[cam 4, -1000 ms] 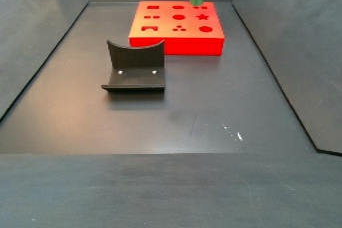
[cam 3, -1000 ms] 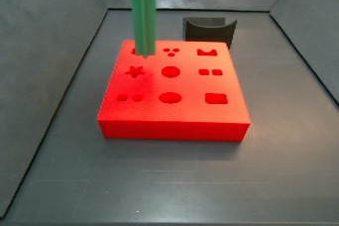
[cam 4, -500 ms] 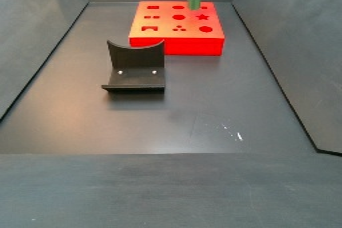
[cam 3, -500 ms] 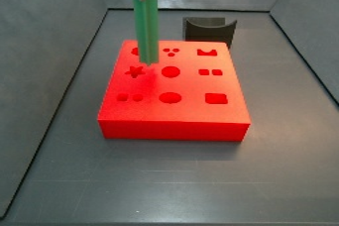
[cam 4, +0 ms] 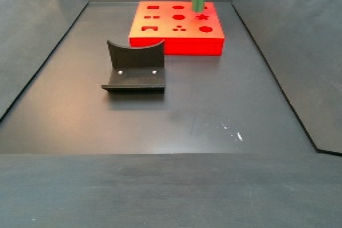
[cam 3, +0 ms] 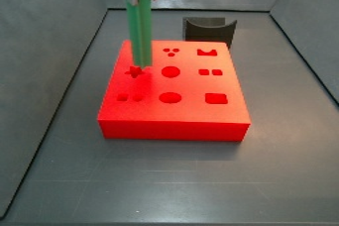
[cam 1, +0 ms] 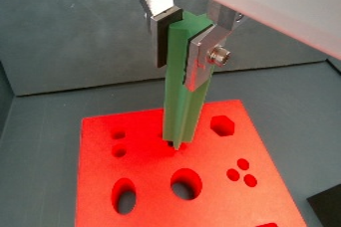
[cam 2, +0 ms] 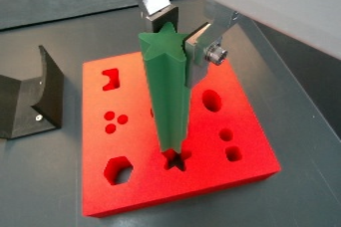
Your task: Insert the star object.
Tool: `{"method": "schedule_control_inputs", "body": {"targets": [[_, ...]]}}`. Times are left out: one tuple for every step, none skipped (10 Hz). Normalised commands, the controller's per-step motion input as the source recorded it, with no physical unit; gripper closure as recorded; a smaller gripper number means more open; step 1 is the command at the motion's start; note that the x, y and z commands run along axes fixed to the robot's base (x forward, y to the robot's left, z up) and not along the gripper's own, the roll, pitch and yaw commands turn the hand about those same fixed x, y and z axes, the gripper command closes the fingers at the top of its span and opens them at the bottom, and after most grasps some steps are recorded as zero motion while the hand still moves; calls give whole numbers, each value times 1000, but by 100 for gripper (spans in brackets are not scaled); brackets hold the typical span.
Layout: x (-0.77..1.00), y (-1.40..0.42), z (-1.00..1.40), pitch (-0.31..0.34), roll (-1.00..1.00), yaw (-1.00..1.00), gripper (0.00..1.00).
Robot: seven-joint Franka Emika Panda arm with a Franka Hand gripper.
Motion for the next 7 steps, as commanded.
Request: {"method": "schedule_control_inputs", "body": {"targets": [[-151, 0, -46, -89, -29, 0, 100], [-131, 0, -106, -114, -61, 0, 100], [-137, 0, -160, -150, -93, 0, 100], [-146, -6, -180, -154, -99, 0, 100], [-86, -29, -163, -144, -91, 0, 100], [-89, -23, -191, -134, -64, 0, 100], [-169, -3, -160, -107, -29, 0, 100]]}}
